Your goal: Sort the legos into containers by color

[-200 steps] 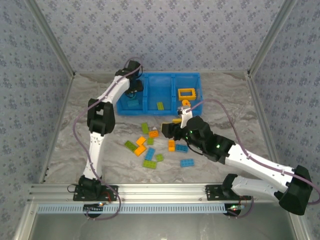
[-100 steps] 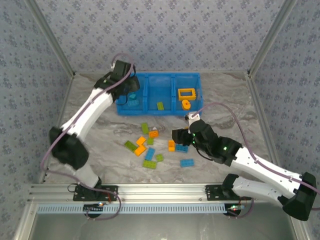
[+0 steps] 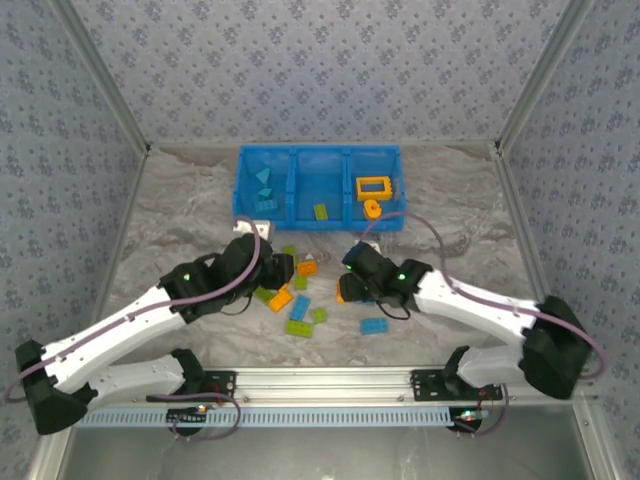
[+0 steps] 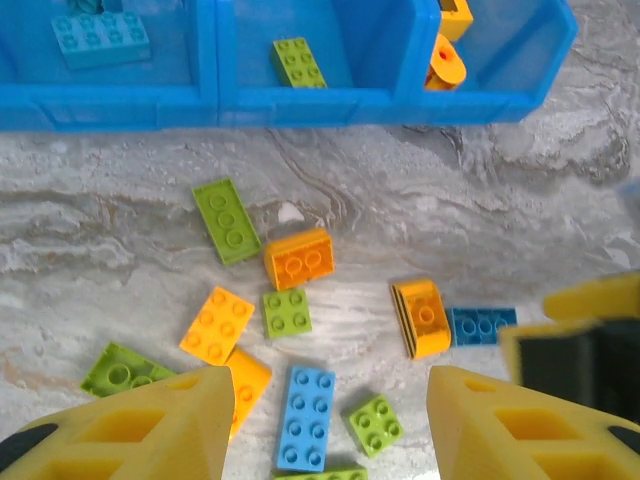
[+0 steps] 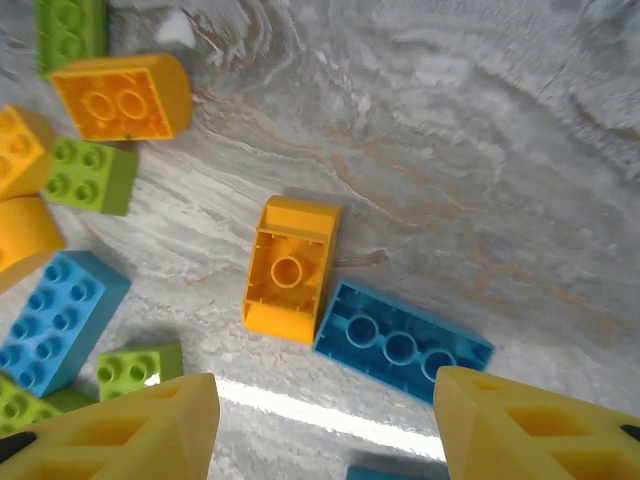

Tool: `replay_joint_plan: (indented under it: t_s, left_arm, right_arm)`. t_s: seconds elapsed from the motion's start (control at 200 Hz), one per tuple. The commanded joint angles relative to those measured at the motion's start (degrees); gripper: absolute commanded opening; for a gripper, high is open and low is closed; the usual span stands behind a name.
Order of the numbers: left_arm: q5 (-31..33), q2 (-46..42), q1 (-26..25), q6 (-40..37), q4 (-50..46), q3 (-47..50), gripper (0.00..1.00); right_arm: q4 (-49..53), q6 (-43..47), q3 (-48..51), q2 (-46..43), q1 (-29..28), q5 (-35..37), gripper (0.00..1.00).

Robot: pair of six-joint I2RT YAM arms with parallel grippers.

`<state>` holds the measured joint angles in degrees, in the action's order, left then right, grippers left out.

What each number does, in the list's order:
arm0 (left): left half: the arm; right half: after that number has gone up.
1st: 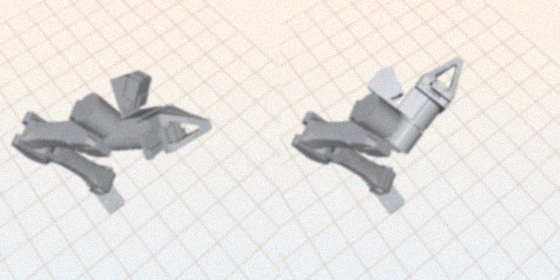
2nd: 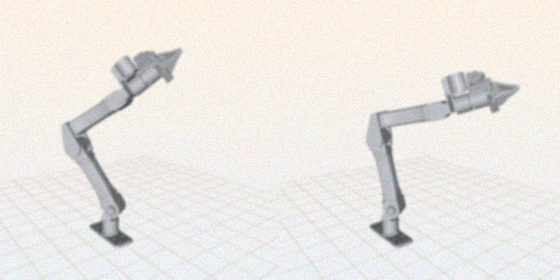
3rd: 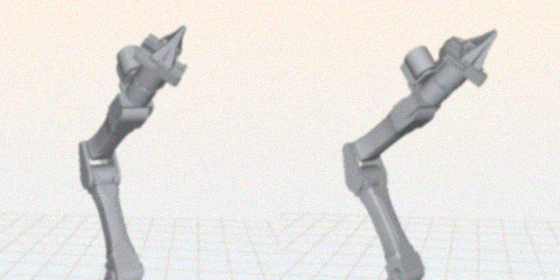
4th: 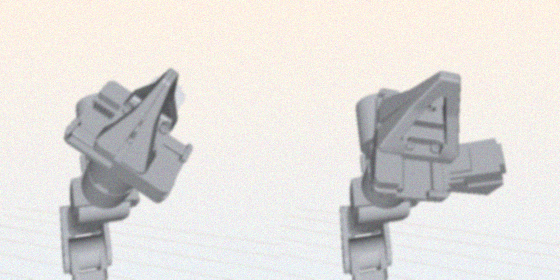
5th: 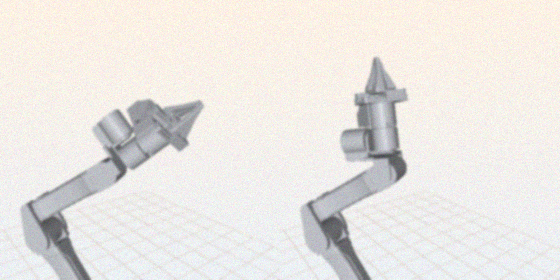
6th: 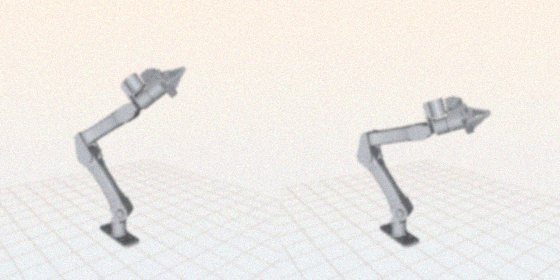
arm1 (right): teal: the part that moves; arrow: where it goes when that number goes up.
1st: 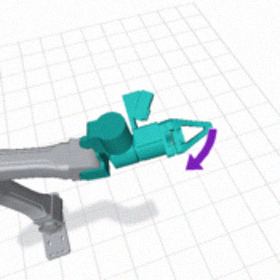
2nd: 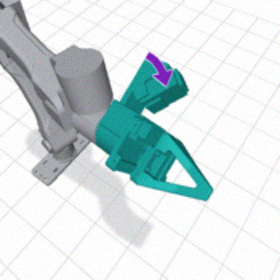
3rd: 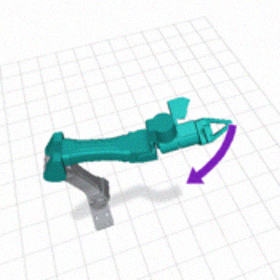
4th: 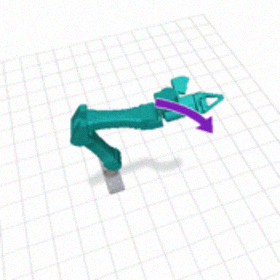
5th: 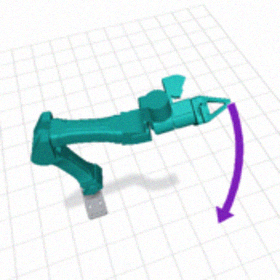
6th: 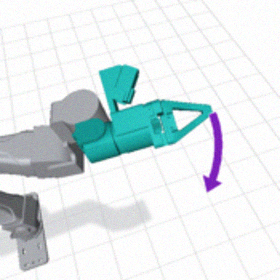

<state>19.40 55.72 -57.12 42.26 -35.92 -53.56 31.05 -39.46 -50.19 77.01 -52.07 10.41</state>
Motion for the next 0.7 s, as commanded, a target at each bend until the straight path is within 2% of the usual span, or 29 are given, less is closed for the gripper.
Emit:
replay_joint_plan:
  t_s: [0.0, 0.205, 0.495, 0.555, 0.695]
  left_arm:
    - [5.76, -3.10, -4.27, 4.30, -0.11, 1.68, 0.53]
    - [7.40, -5.38, -10.11, 4.37, 1.87, 3.57, 0.53]
    - [8.07, -7.95, -11.13, 5.21, 3.16, 5.02, 0.53]
    - [8.27, -8.07, -11.16, 5.11, 3.22, 4.87, 0.53]
    - [8.21, -8.05, -11.09, 4.87, 3.09, 4.77, 0.53]
  right_arm:
    - [1.49, -4.58, -6.64, 7.99, 0.57, -1.63, 0.62]
    - [0.27, -5.54, -11.26, 19.07, 1.28, -2.78, 0.63]
    - [4.52, -6.21, -15.39, 26.10, 1.45, 0.34, 0.62]
    - [4.47, -6.15, -15.57, 26.94, 1.47, 0.14, 0.59]
    - [4.20, -6.32, -15.29, 27.40, 1.36, 0.19, 0.42]
